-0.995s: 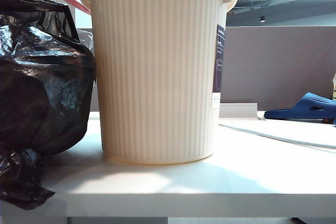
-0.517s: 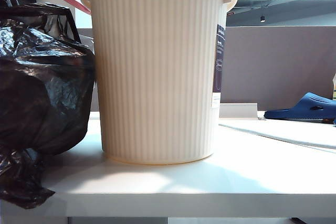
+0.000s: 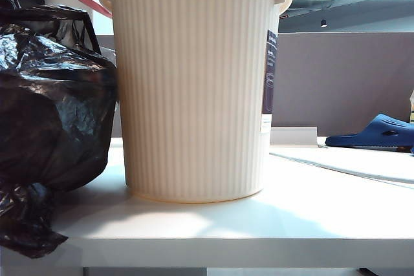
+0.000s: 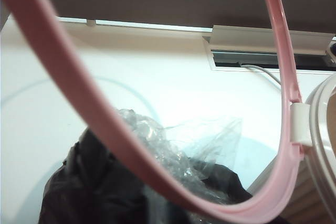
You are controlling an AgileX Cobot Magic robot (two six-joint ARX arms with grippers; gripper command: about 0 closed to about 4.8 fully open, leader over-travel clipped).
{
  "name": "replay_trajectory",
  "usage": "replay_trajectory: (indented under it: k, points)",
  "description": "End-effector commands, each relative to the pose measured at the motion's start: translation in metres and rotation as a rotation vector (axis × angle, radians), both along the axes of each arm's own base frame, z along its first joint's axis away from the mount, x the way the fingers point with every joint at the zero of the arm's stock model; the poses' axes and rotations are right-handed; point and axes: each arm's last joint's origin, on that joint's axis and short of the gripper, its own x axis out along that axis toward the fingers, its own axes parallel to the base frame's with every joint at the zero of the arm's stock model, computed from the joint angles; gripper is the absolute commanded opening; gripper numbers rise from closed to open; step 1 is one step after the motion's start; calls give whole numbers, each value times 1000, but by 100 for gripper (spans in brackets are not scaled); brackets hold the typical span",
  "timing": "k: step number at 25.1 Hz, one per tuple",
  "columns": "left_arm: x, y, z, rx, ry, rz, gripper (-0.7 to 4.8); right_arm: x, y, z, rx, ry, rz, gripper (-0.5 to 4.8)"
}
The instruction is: Open the ring lid of the trash can, pull out the black garbage bag inside, and place it on the table.
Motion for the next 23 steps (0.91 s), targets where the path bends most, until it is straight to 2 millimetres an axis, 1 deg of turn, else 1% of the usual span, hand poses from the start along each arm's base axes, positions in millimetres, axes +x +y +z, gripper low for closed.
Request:
replay_trajectory:
  k: [1, 2, 4, 6, 10, 13, 20, 21, 23]
  points:
    - [0, 0, 2, 1, -17, -4, 132, -1, -1, 3, 12, -15, 5, 270]
    - [0, 0, 2, 1, -16, -3, 154, -2, -1, 3, 11, -14, 5, 270]
    - [0, 0, 2, 3, -13, -1, 168, -2, -1, 3, 11, -13, 4, 270]
    - [-1, 0, 1, 2, -8, -1, 194, -2, -1, 3, 11, -13, 4, 270]
    - [-1, 1, 0, 24, 8, 3, 206, -2, -1, 3, 10, -12, 4, 270]
    - [-2, 2, -1, 38, 19, 31, 250, -2, -1, 3, 9, -13, 1, 270]
    - [-8, 3, 2, 51, 5, 54, 253, -2, -1, 3, 8, -12, 0, 270]
    - [-9, 3, 2, 53, 1, 54, 273, -2, -1, 3, 7, -10, 1, 270]
    - [-11, 3, 3, 56, 2, 65, 339, -2, -1, 2, 5, -8, 0, 270]
